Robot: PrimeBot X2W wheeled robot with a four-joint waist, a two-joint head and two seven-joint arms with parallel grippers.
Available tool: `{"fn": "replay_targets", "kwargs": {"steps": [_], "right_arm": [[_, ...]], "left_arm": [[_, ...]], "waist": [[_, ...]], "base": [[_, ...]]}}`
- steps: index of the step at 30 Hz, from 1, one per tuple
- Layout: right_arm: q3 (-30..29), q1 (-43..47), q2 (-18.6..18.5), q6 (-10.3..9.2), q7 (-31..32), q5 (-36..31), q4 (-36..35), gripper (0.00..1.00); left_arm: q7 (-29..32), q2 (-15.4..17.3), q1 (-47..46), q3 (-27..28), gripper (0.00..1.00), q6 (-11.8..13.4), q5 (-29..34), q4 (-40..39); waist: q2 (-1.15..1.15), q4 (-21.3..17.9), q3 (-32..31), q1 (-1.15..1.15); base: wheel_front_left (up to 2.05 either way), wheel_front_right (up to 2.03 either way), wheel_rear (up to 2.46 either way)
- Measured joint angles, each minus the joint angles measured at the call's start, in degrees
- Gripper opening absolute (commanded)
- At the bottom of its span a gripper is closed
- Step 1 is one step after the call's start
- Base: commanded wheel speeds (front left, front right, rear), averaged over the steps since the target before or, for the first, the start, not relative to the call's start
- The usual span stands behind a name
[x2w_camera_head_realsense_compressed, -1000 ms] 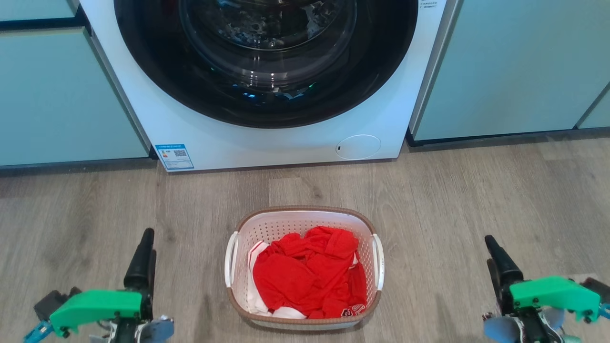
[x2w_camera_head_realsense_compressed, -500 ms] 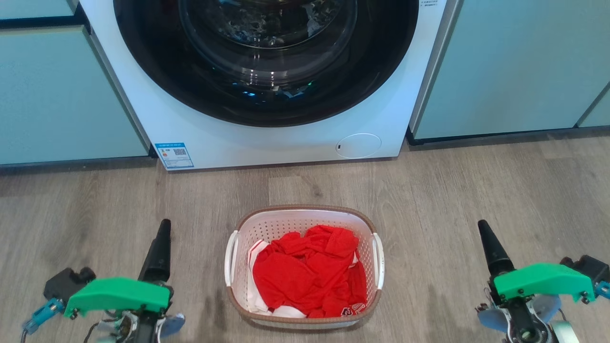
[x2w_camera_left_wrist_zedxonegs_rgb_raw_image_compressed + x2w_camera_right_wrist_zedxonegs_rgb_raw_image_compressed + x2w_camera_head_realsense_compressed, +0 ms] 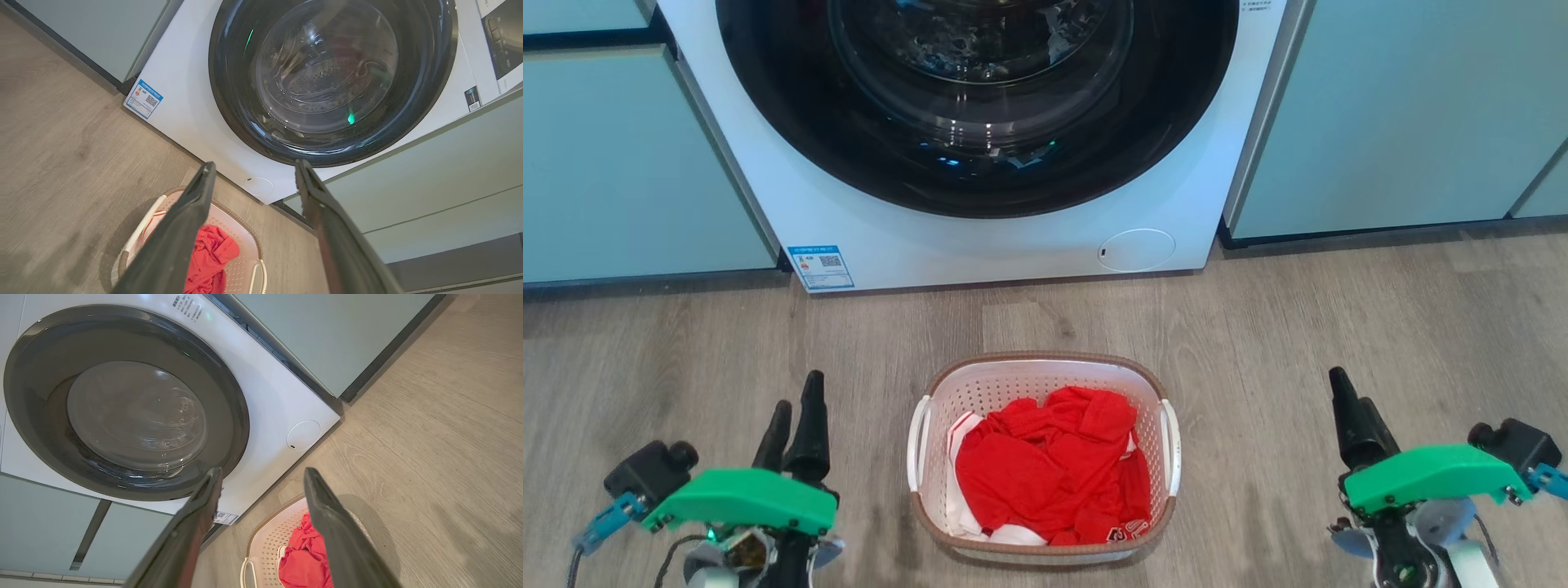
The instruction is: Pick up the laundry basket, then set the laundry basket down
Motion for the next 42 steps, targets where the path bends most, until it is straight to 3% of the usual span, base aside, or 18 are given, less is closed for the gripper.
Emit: {"fn": "replay_targets", "kwargs": {"steps": [17,42], "right_arm": [[2.5,-0.01,-0.2,0.0,-2.92,-11.85,-0.81,1.0],[5.64,-0.08,-0.35,0.0,-6.89,-28.62,-2.08,1.0]], "left_arm": [[-3.0,1.71,0.62,-3.02,1.0,3.43,11.84,-1.42],[-7.0,2.18,3.35,-5.64,1.0,4.45,28.17,-2.78]], "waist": [[0.0,-0.1,-0.01,0.0],[0.0,-0.3,-0.66,0.0]], "base": [[0.0,0.0,0.0],[0.0,0.0,0.0]]}}
